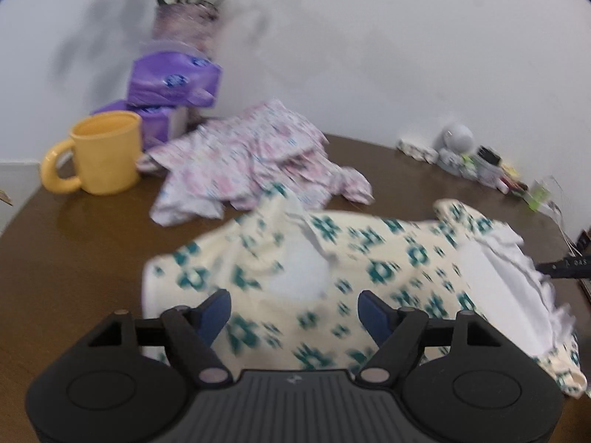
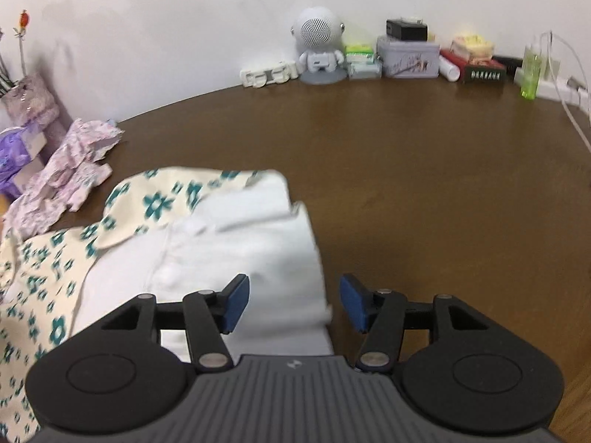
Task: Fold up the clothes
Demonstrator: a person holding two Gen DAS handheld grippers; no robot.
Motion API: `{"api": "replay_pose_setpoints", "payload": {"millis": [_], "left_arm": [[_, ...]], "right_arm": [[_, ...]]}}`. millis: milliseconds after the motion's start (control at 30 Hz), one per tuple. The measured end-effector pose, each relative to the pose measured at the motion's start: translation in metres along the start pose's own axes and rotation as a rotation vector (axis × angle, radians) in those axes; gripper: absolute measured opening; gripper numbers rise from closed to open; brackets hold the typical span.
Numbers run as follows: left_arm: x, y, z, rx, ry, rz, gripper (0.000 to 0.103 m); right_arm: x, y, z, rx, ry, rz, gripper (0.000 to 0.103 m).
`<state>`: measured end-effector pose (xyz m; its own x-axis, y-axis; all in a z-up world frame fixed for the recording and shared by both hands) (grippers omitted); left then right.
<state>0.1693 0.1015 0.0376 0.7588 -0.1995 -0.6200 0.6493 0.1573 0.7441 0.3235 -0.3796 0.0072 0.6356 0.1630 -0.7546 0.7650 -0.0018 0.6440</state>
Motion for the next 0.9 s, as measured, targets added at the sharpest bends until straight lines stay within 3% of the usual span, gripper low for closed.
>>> {"api": "replay_pose_setpoints", "payload": {"millis": [100,467,533,600,633,700,900], "left_arm": [[0.005,-0.010,0.009,0.018,0.008,-0.024,0.075],[0.014,-0.024,0.015,0.020,0.067,-0.040,0.075],[0.016,-0.025,0.015,0.018,0.075,-0.044,0.075],[0.018,-0.026,0.015,0.018,0.082,-0.047,0.075],[0.018,-0.027,0.016,0.020,0.085,-0.049,0.075],[0.019,-0.028,0.016,0.026,0.095,-0.049,0.075],[0.021,-0.030,0.020,0.054,0.122,-0.051,0.075]], "right_arm": [[-0.004,-0.013,-0.005,-0.017,0.023,0.004,0.059],[0.000,-0.022,-0.008,-0.072,-0.019,0.044,0.059],[0.000,-0.021,-0.009,-0.079,-0.013,0.052,0.052],[-0.001,-0.022,-0.012,-0.094,-0.009,0.058,0.030],[-0.001,-0.022,-0.013,-0.100,-0.009,0.059,0.026],[-0.002,-0.022,-0.014,-0.109,-0.005,0.060,0.008],[-0.013,-0.015,-0.006,-0.133,-0.086,0.102,0.005]]}}
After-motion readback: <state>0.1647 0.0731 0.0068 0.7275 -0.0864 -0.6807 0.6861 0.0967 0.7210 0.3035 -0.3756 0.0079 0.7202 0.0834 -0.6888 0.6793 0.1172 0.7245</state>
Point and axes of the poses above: each gripper's, at about its wrist camera, not at the fingertips, and x roughly the way its jaws point, z to its right, y to its top, the point moved 3 cm from there along x, roughly the way its jaws point, and after that the axes turned 5 degrees about -y, right-handed, at the moved point
